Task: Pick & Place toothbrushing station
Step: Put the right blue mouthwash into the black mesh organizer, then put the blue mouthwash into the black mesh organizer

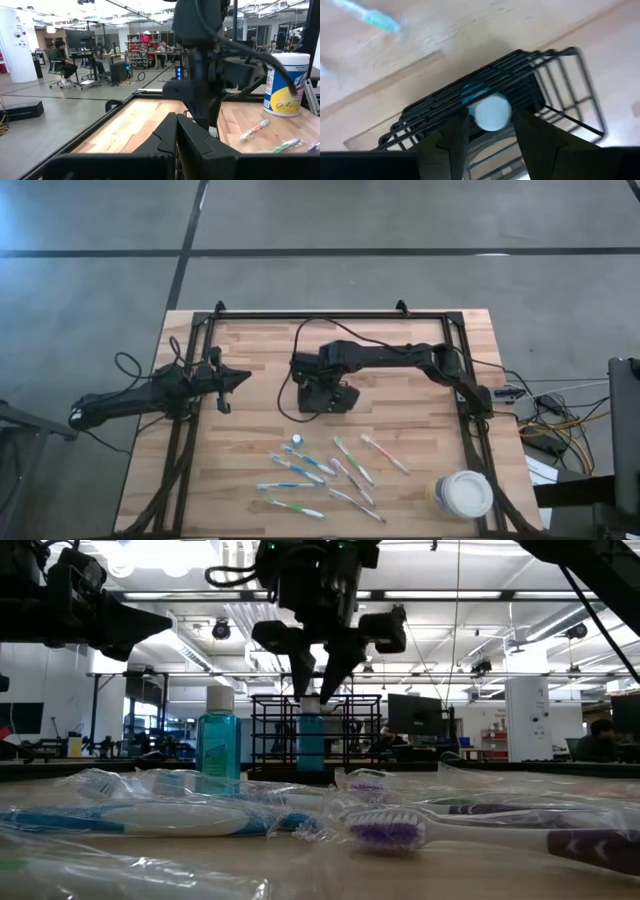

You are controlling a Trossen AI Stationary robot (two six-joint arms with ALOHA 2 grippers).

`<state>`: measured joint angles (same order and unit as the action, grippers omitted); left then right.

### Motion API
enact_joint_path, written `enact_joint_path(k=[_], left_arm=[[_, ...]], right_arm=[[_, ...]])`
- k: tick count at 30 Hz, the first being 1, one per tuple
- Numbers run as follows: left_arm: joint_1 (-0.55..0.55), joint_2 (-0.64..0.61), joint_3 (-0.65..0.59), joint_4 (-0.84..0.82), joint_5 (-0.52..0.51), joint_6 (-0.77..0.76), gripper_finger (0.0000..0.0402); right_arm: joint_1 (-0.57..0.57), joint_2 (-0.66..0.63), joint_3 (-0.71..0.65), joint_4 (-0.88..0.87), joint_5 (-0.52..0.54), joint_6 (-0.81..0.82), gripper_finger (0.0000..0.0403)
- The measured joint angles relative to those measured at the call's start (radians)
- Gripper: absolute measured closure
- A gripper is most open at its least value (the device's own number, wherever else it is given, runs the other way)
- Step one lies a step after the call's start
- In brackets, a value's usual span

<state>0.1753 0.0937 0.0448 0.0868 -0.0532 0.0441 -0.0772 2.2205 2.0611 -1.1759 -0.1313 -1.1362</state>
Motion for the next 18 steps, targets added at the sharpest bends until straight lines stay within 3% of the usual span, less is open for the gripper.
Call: enact_joint_path(k=[6, 9, 15, 18], left_arm=[[0.000, 0.000, 0.000, 0.001, 0.000, -0.003, 0.0390], [0.000, 0.000, 0.000, 0.001, 0.000, -0.003, 0.0390], [0.000, 0.000, 0.000, 0.018, 0.000, 0.002, 0.0390], [0.000, -0.001, 0.000, 0.019, 0.000, -0.004, 0.0390]], right_arm=[[0.000, -0.003, 0.059, -0.048, 0.000, 0.028, 0.0245], [-0.007, -0.014, 0.091, -0.063, -0.030, 0.119, 0.0248], [-0.085, -0.137, 0.180, -0.036, -0.407, 0.377, 0.0269], [-0.106, -0.255, 0.143, 0.071, -0.467, 0.483, 0.0291]])
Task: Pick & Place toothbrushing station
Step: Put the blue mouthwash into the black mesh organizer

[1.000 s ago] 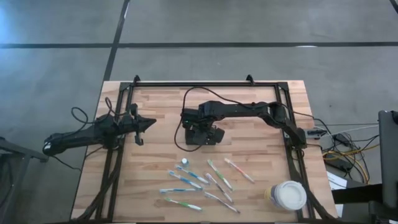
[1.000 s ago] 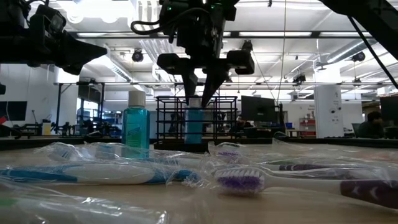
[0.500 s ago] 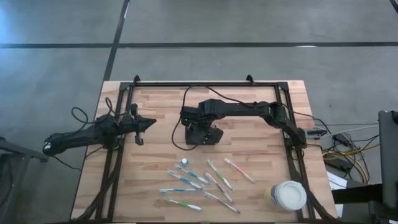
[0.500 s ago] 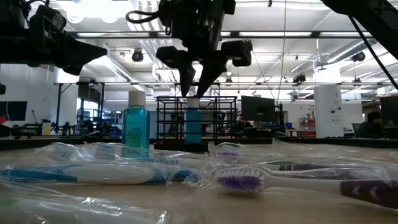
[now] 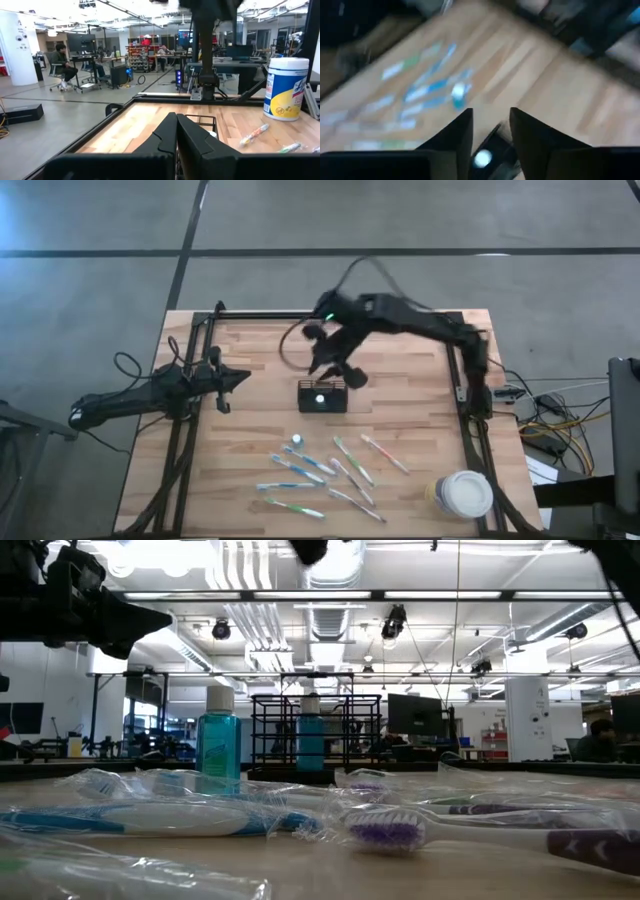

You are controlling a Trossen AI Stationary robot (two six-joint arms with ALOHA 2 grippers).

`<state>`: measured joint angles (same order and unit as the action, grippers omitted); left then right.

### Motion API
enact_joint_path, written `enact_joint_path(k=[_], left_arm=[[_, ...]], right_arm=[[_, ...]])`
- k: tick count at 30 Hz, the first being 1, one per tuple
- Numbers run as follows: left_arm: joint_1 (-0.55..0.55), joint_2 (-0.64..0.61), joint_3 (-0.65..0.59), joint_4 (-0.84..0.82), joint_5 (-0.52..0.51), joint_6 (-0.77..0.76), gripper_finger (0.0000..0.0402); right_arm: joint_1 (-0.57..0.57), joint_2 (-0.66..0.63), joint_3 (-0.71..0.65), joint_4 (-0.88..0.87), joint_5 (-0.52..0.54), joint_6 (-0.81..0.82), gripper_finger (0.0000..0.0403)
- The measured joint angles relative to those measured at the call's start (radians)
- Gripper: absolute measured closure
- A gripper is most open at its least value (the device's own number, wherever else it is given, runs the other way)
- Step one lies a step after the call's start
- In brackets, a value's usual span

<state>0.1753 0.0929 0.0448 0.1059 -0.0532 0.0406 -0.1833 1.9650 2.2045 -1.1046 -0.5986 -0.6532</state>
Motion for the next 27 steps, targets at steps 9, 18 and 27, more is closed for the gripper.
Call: enact_joint_path(k=[9, 18, 27], left_arm=[[0.000, 0.000, 0.000, -0.001, 0.000, -0.080, 0.0390], [0.000, 0.000, 0.000, -0.002, 0.000, -0.147, 0.0390], [0.000, 0.000, 0.001, 0.009, -0.041, -0.147, 0.0390]], right_arm=[[-0.001, -0.419, -0.474, 0.583, -0.003, 0.324, 0.0373], [-0.008, -0.847, -1.157, 1.142, 0.183, 0.616, 0.0394], [-0.048, -1.128, -1.612, 1.497, 0.276, 0.759, 0.0394]])
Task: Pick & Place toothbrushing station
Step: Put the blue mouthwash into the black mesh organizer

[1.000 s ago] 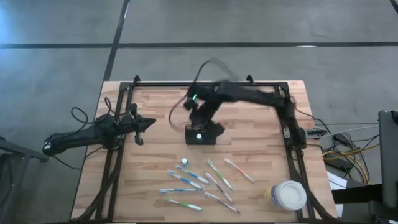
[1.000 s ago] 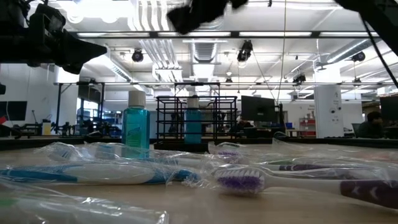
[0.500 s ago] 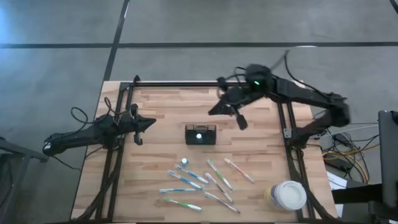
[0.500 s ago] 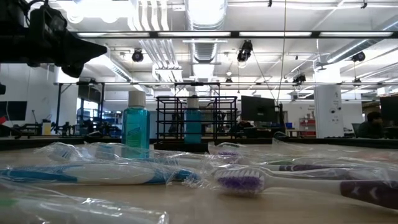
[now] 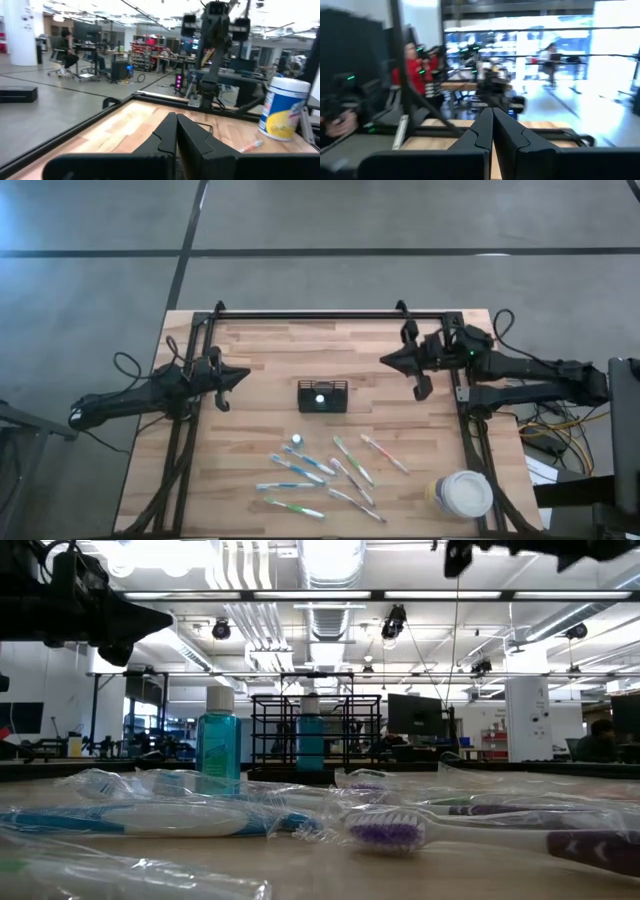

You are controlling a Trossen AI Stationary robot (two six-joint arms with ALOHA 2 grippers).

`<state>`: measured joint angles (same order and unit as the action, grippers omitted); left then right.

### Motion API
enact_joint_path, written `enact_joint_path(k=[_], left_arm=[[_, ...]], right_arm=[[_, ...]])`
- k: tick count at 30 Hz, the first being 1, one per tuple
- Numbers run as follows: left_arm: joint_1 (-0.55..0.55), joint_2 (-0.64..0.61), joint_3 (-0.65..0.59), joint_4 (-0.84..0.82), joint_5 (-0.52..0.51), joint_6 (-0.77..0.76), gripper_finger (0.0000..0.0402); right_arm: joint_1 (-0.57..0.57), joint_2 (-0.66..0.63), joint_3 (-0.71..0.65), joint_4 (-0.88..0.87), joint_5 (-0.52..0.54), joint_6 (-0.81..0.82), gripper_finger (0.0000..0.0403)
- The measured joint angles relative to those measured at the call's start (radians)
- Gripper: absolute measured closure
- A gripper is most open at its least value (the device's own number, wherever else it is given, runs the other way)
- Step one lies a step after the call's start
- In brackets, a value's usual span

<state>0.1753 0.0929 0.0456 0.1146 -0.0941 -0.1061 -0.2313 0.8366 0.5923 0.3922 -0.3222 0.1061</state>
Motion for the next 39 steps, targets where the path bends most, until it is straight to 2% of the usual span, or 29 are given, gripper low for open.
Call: enact_joint_path(k=[6, 11, 16, 21, 26, 30, 35, 39], left_arm=[[0.000, 0.022, 0.051, -0.015, -0.007, -0.001, 0.0391], [0.000, 0.148, 0.201, -0.102, -0.010, -0.006, 0.0397], [0.000, 0.373, 0.437, -0.273, 0.019, -0.005, 0.0398], [0.000, 0.648, 0.713, -0.571, 0.080, 0.016, 0.0387], [-0.009, 0.899, 0.944, -0.804, 0.178, 0.061, 0.0362], [-0.047, 1.088, 1.093, -1.003, 0.265, 0.103, 0.0357], [-0.141, 1.290, 1.214, -1.097, 0.259, 0.110, 0.0354], [-0.229, 1.381, 1.288, -1.097, 0.246, 0.117, 0.0327]], right_arm=[[-0.005, -0.078, -0.169, 0.171, 0.011, 0.015, 0.0394], [-0.013, -0.091, -0.269, 0.284, 0.012, 0.033, 0.0394], [-0.014, -0.088, -0.313, 0.294, 0.065, 0.053, 0.0394], [-0.014, -0.090, -0.334, 0.295, 0.066, 0.065, 0.0394], [-0.014, -0.088, -0.335, 0.293, 0.066, 0.070, 0.0394], [-0.014, -0.088, -0.335, 0.292, 0.065, 0.069, 0.0394], [-0.014, -0.087, -0.335, 0.265, 0.064, 0.053, 0.0394], [-0.014, -0.087, -0.335, 0.234, 0.064, 0.047, 0.0394]])
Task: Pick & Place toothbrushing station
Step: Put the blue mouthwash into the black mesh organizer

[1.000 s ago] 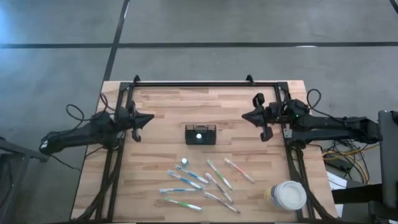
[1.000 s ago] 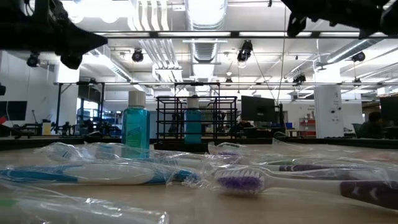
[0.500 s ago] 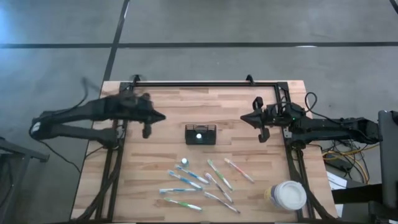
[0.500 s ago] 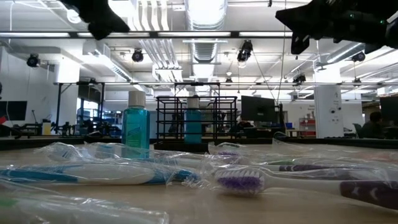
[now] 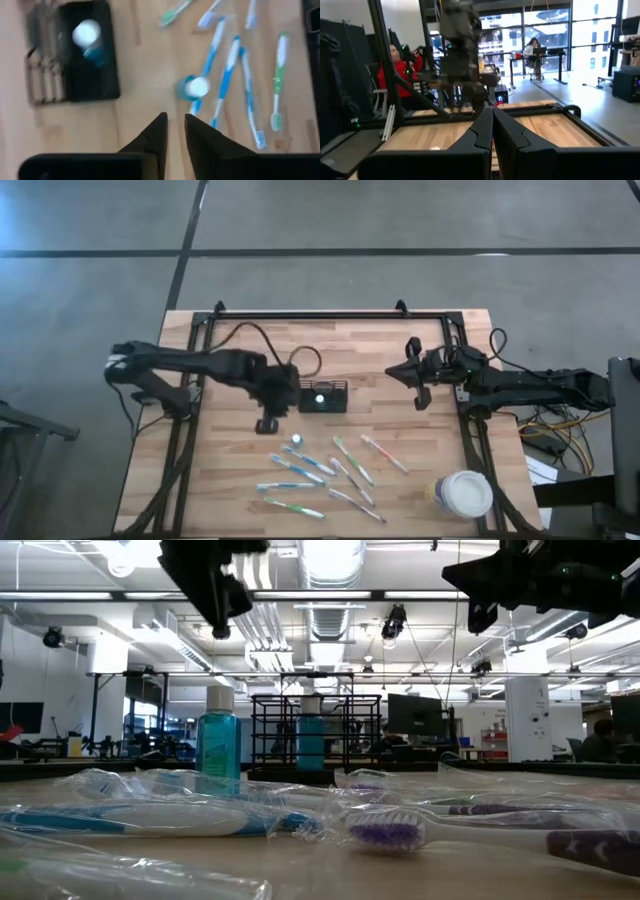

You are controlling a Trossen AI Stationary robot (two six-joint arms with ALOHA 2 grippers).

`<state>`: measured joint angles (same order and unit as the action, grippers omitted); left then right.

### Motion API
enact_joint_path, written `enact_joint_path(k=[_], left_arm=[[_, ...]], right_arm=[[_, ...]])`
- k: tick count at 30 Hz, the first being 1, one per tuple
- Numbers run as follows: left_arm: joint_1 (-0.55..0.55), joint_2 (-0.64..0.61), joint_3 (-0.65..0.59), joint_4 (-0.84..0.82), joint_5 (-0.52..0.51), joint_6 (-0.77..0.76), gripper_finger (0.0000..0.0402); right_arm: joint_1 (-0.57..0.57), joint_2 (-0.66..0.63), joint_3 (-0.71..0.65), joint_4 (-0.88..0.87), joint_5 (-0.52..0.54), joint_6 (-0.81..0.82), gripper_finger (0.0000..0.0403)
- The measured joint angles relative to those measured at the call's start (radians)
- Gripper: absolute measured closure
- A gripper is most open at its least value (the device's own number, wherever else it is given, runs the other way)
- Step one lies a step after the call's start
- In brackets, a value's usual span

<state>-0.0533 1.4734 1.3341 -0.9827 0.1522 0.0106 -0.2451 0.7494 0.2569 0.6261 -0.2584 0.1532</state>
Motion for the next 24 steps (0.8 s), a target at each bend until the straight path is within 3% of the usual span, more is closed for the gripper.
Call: enact_joint_path(k=[7, 11, 15, 24], left_arm=[[-0.103, 0.099, 0.057, 0.040, -0.028, 0.002, 0.0230], [-0.140, 0.128, 0.054, 0.081, -0.095, 0.000, 0.0185], [-0.163, 0.138, 0.054, 0.071, -0.164, -0.018, 0.0172], [-0.199, 0.183, 0.052, 0.078, -0.168, -0.015, 0.0175]], right_arm=[[0.000, 0.000, 0.000, -0.039, -0.001, 0.000, 0.0394], [0.000, 0.000, 0.000, -0.048, -0.001, 0.000, 0.0394], [0.000, 0.000, 0.000, -0.047, -0.002, 0.000, 0.0394], [0.000, 0.000, 0.000, -0.047, -0.002, -0.007, 0.0394]])
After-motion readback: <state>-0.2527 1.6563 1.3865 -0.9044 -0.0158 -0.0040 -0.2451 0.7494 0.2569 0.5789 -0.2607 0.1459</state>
